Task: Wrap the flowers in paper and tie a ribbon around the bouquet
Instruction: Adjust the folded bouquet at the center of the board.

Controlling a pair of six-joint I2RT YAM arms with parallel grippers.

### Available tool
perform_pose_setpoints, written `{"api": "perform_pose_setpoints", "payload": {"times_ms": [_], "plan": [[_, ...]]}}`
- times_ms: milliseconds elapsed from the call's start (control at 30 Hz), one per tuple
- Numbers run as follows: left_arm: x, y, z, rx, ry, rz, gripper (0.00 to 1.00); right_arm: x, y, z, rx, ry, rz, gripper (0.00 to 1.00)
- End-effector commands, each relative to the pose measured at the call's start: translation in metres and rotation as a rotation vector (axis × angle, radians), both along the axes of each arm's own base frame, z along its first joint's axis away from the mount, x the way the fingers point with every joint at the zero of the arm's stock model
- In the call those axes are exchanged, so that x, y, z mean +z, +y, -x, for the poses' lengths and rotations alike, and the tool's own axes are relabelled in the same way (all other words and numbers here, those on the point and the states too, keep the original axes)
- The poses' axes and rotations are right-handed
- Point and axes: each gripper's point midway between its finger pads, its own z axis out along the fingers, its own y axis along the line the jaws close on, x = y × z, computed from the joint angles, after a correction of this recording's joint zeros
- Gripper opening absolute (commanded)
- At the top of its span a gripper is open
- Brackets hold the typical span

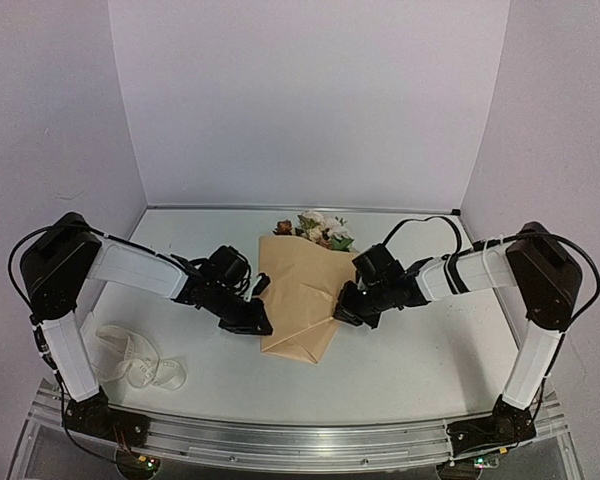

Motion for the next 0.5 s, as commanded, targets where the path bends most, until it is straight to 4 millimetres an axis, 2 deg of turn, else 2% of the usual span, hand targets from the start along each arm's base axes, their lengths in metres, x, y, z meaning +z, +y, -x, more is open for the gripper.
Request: {"api": "perform_pose_setpoints", "payload": {"times_ms": [0, 133, 300, 467], "plan": [[0.010, 0.005, 0.009, -0.001, -0.002, 0.036, 0.15, -0.018, -0.008, 0.004, -0.014, 0.009, 0.041, 0.00], [0.002, 0.002, 0.016, -0.003, 0.026, 0.039, 0.15, -0.021, -0.006, 0.003, 0.004, 0.010, 0.048, 0.00], [-0.004, -0.020, 0.033, -0.053, 0.044, 0.042, 0.14, -0.023, -0.009, 0.003, 0.045, 0.018, 0.077, 0.00], [-0.004, -0.042, 0.051, -0.095, 0.064, 0.059, 0.13, -0.024, -0.025, -0.001, 0.065, 0.040, 0.089, 0.00]]}}
